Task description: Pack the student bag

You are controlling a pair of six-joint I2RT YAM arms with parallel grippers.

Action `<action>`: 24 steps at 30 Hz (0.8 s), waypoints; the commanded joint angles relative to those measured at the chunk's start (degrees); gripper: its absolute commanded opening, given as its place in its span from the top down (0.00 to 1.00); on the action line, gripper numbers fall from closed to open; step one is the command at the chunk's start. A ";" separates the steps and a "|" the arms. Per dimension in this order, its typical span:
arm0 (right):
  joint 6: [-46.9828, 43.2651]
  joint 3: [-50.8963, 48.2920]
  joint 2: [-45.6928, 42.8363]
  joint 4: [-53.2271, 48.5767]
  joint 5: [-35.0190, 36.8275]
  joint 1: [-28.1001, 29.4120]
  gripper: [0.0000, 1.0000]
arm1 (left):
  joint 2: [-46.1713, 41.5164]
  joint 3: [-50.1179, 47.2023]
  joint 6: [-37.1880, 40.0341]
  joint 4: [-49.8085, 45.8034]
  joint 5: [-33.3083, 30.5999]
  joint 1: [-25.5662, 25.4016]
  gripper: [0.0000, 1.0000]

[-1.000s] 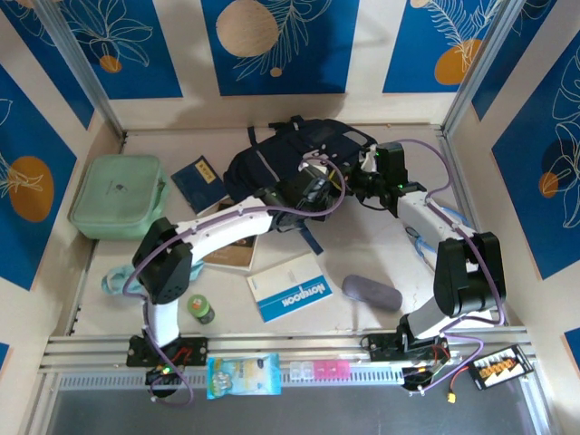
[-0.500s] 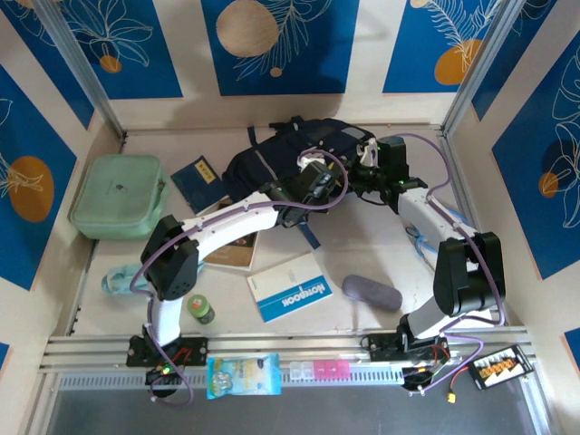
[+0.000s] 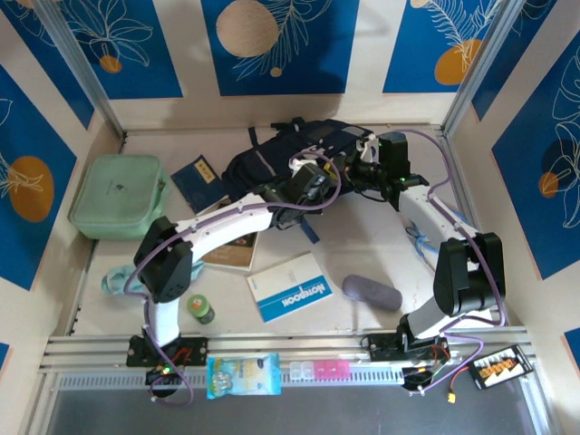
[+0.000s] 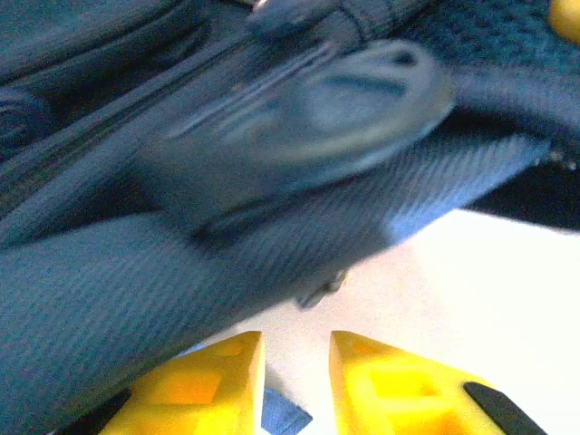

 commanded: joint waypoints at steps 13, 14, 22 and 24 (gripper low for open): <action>2.09 4.42 -1.59 1.68 -5.58 0.85 1.00 | 0.37 5.98 1.33 0.67 -1.88 1.19 0.74; 2.27 4.37 -1.68 1.80 -5.57 0.90 1.00 | 0.83 6.72 1.91 0.45 -1.50 1.16 0.75; 2.67 4.26 -1.76 2.07 -5.80 1.21 1.00 | 3.24 9.25 1.29 -2.38 -4.06 1.19 0.80; 2.73 4.31 -1.76 2.16 -5.80 1.13 1.00 | 3.18 8.98 0.86 -2.98 -5.45 1.19 0.82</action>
